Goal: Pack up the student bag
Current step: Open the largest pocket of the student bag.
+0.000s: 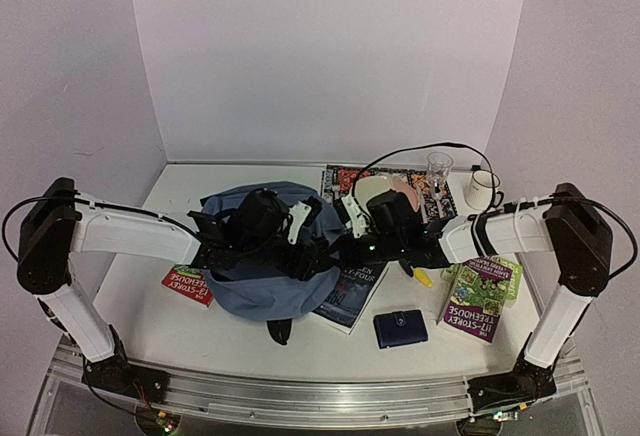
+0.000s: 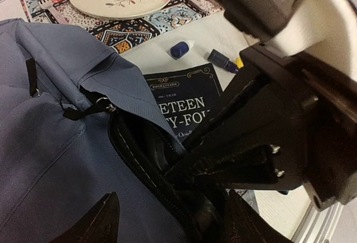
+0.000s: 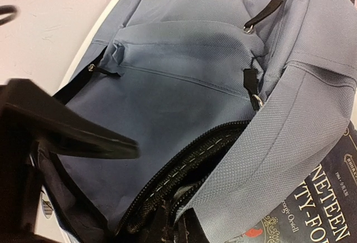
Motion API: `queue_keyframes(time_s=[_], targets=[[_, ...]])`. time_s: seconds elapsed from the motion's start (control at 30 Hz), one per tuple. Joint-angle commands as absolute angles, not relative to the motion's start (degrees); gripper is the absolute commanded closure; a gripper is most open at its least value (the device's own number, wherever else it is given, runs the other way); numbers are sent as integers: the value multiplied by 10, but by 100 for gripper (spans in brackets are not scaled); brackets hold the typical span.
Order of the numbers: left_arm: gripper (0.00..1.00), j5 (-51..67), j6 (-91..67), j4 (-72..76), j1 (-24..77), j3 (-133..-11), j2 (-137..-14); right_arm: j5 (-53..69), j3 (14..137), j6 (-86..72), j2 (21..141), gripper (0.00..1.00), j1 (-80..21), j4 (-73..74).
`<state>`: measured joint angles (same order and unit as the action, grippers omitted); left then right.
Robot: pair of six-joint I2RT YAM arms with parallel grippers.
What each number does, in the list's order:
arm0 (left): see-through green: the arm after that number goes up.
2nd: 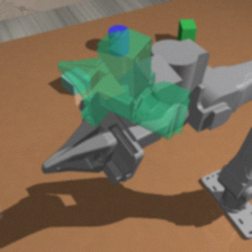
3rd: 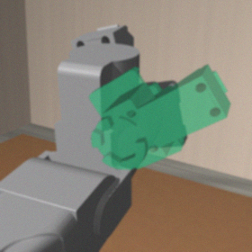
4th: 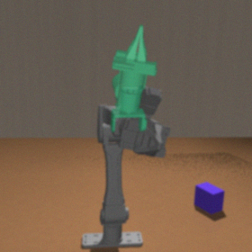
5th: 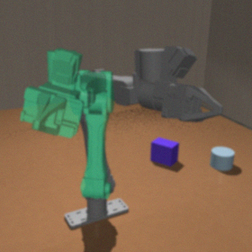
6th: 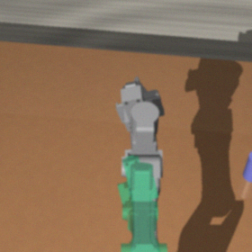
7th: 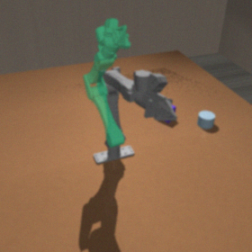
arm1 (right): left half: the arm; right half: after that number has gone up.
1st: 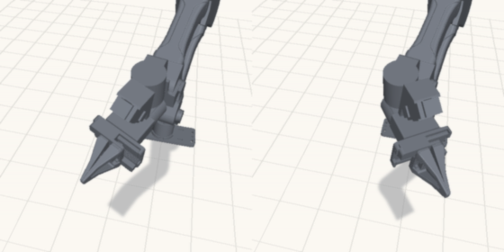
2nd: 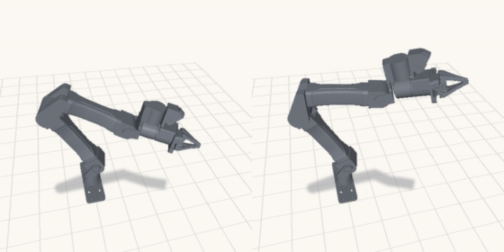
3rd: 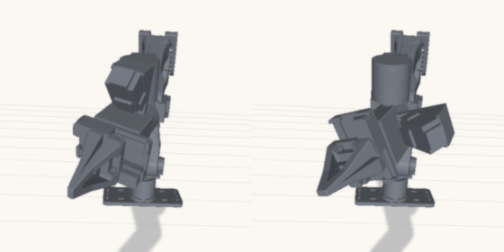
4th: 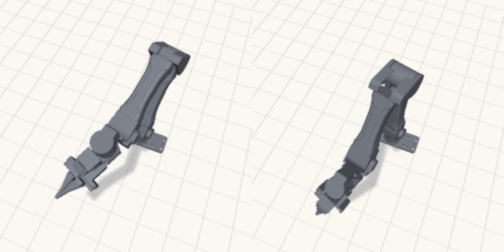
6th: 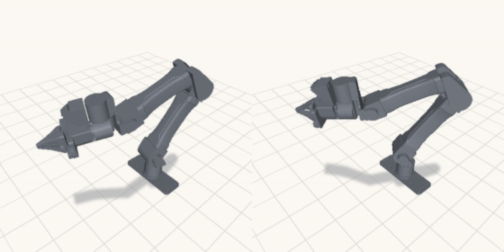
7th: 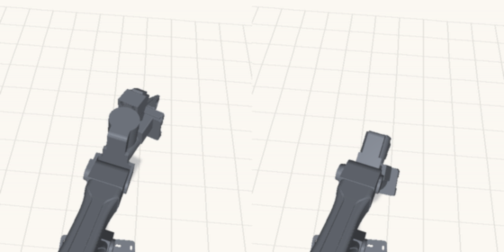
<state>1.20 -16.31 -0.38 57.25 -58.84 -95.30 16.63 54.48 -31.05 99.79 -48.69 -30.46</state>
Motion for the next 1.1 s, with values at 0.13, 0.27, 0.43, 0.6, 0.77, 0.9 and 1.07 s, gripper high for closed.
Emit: queue_keyframes(time_s=[0.13, 0.27, 0.43, 0.6, 0.77, 0.9, 1.07], targets=[[65, 23, -203, -43, 554, -623, -985, 180, 549, -296, 967, 100, -490, -346], [97, 17, -186, -59, 541, -622, -973, 171, 536, -291, 961, 100, -490, -345], [100, 5, -125, -111, 490, -650, -921, 126, 527, -257, 951, 100, -490, -300], [100, -19, -24, -183, 439, -710, -879, 65, 542, -206, 939, 100, -482, -232], [100, -55, 98, -260, 409, -772, -865, 20, 568, -154, 930, 100, -464, -175], [100, -95, 208, -287, 399, -803, -854, 1, 584, -108, 929, 100, -451, -133], [100, -93, 278, -278, 398, -832, -883, 12, 615, -93, 963, 100, -448, -97]])
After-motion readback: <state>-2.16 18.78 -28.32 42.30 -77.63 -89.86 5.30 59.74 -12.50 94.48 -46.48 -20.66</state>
